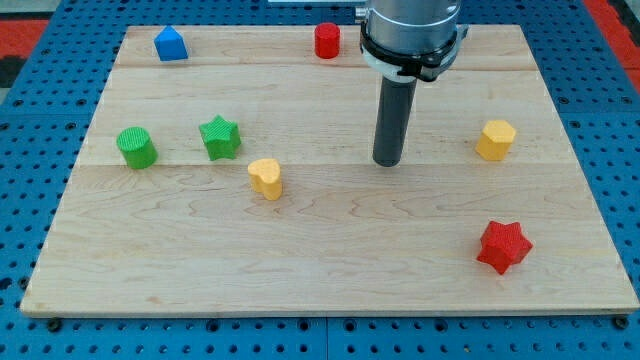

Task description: Push yellow heart towards bottom center

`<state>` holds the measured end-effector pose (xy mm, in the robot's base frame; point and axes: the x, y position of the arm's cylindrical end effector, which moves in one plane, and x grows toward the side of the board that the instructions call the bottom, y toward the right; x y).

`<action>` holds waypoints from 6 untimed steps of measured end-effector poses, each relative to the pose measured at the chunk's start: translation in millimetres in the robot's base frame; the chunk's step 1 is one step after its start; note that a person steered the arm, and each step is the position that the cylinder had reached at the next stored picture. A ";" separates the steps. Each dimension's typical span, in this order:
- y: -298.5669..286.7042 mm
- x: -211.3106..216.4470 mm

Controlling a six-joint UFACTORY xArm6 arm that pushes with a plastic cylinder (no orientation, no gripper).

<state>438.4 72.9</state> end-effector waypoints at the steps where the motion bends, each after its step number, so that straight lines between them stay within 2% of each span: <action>1: 0.0 0.0; 2: -3.3 0.0; 3: -66.3 -25.7; 4: -123.5 -22.3; 6: -150.6 36.9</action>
<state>475.3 -77.7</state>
